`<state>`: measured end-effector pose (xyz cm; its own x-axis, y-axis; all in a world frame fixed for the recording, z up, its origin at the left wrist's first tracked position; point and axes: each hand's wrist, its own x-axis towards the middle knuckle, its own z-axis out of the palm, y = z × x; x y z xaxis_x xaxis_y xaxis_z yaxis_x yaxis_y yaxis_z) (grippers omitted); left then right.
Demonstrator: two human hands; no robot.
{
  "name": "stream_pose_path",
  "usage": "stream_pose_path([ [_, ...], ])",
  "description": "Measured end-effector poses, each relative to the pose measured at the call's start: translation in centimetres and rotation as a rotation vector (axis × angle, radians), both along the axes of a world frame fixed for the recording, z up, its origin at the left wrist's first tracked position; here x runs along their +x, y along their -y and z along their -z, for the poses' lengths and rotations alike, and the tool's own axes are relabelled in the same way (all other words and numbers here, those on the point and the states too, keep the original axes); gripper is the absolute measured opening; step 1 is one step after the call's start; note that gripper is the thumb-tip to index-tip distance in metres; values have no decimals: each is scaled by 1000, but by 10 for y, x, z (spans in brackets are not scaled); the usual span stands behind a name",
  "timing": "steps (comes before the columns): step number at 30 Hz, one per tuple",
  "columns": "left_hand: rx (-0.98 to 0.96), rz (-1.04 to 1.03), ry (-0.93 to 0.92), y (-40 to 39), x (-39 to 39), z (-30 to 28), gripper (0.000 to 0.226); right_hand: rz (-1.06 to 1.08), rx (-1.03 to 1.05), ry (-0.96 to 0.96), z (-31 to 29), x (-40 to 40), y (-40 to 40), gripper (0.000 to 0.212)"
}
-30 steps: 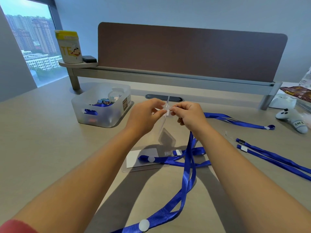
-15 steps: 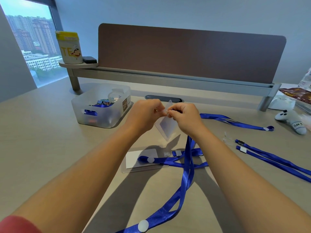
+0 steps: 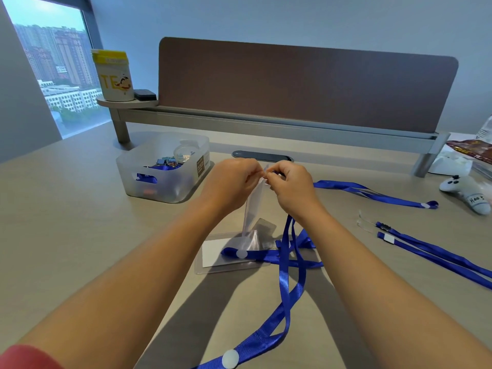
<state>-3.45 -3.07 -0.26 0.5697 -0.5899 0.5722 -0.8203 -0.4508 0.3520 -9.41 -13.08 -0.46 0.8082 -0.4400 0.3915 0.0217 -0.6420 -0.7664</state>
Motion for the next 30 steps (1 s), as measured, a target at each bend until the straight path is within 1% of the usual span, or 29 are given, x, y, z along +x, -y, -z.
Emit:
stream_pose_path([
  [6, -62, -38, -39, 5, -1, -1, 28, 32, 16, 30, 2, 4, -5, 25],
  [10, -183, -53, -139, 6, 1, -1, 25, 43, -9, 46, 1, 5, -7, 25],
  [13, -269, -41, -228, 5, 5, 0, 22, 39, 26, 57, 1, 7, -6, 25],
  [15, -298, 4, -307, 2, 8, 0, 22, 28, 104, 41, -1, 7, -3, 25],
  [17, -345, 82, -424, -1, 7, -1, 23, -9, 231, 23, -6, 7, 1, 25],
  [20, -369, 179, -514, -2, 3, 0, 36, -77, 441, 26, -17, 8, 2, 21],
  [22, -315, 147, -487, -2, 4, 3, 43, -105, 533, 40, -26, 9, 2, 17],
  [25, -219, 50, -411, -1, 10, 5, 33, -131, 588, 40, -38, 15, 3, 13],
  [28, -255, -65, -298, 1, 18, 0, 25, -135, 594, 21, -47, 21, 4, 13],
  [30, -292, -139, -166, 1, 26, -6, 25, -114, 527, 2, -52, 26, 6, 16],
])
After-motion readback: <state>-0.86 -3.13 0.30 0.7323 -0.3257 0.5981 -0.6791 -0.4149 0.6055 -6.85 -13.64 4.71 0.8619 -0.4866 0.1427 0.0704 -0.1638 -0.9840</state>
